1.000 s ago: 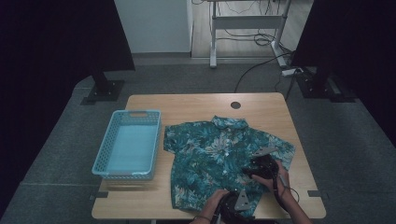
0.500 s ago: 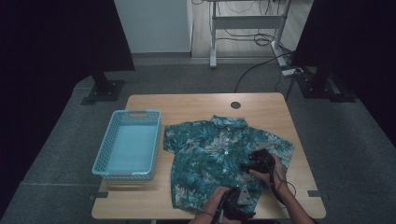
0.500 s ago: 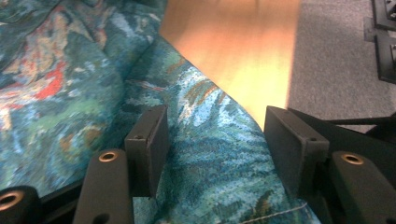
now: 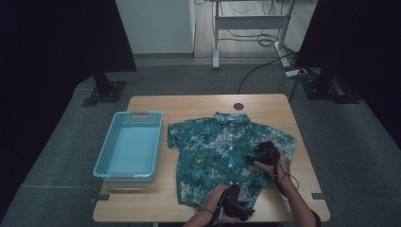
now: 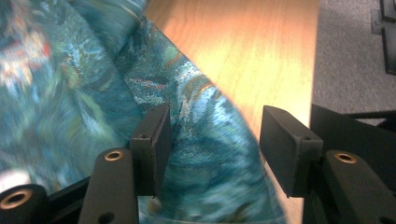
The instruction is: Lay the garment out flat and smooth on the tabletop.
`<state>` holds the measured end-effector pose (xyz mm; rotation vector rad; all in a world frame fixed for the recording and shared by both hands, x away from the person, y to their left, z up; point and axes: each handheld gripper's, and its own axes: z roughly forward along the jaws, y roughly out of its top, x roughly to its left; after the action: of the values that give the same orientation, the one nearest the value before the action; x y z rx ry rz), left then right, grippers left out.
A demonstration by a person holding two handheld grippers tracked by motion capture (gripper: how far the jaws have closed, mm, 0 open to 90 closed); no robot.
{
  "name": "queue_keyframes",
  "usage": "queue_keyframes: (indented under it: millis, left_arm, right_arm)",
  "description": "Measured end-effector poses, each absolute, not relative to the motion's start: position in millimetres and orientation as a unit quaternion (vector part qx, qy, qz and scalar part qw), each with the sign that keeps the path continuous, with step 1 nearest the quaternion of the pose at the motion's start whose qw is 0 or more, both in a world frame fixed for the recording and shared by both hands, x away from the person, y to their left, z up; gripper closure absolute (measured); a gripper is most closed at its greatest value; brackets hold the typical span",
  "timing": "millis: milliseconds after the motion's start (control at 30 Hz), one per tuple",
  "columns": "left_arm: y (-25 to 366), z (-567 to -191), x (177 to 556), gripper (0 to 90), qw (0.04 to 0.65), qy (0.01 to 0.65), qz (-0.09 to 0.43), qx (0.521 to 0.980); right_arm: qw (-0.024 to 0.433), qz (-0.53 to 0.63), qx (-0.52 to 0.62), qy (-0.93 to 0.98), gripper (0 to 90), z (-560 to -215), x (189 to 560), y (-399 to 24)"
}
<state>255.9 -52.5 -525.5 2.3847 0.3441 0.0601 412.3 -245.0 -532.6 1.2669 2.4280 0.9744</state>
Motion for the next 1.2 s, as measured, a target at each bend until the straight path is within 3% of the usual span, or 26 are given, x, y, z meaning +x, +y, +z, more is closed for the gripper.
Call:
queue_keyframes:
  millis: [467,667,900,1200]
  left_arm:
    - [-42.2,-524.0,247.1,43.9,0.364,0.119,-0.003,0.924]
    - [-43.2,-511.3,247.9,45.0,0.408,0.129,0.016,0.904]
    - [-71.3,-519.5,255.6,44.3,0.379,0.135,0.05,0.914]
    - [-79.1,-527.6,269.0,55.3,0.362,0.158,0.071,0.916]
  right_arm:
    - [0.128,0.29,0.45,0.835,35.8,-528.8,437.6,-242.1]
    - [0.13,0.304,0.424,0.843,36.7,-515.2,413.4,-249.5]
    - [0.122,0.326,0.408,0.844,37.2,-506.6,377.9,-267.4]
    - [0.113,0.327,0.414,0.842,37.1,-519.9,377.1,-270.7]
